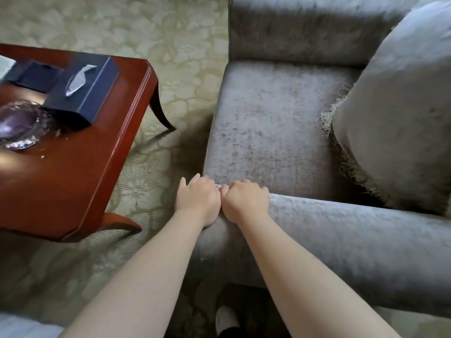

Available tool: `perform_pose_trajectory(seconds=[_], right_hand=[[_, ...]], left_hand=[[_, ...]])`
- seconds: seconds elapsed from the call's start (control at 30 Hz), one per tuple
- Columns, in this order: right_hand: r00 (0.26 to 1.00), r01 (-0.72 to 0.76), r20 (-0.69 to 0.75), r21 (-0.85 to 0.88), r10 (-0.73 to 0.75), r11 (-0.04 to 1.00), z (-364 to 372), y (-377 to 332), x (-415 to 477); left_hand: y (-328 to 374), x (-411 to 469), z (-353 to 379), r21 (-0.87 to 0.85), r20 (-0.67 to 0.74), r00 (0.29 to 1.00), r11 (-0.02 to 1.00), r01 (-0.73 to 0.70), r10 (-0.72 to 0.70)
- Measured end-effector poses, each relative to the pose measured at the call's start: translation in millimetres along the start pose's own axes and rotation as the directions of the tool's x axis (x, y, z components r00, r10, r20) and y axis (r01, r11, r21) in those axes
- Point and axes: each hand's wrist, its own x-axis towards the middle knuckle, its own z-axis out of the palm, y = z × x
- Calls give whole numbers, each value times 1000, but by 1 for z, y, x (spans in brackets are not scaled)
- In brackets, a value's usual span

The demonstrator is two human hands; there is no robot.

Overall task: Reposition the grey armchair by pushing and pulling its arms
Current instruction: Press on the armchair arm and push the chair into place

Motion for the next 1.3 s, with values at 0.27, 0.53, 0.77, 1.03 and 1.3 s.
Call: perform_pose_trajectory(seconds=[0.27,0.53,0.77,1.03,1.3], right_hand=[[997,2,73,16,-3,1000,-8,-1,-3],[991,13,132,-31,-9,999,-10,6,-22],[998,42,-51,-11,-42,999,2,8,-21],[994,66,-89,-34,-69,997,7,9,-16],[999,33,43,-16,-32,999,-1,6,-20]], left_hand=[[-1,1,-3,19,29,1000,1000,-5,5],[6,-18,6,81,45,999,996,-27,23],[2,-16,10,28,-29,1000,1000,11,-10],[2,-13,13,20,-53,998,1000,24,-23],[1,-18,7,33,17,1000,999,-10,9]])
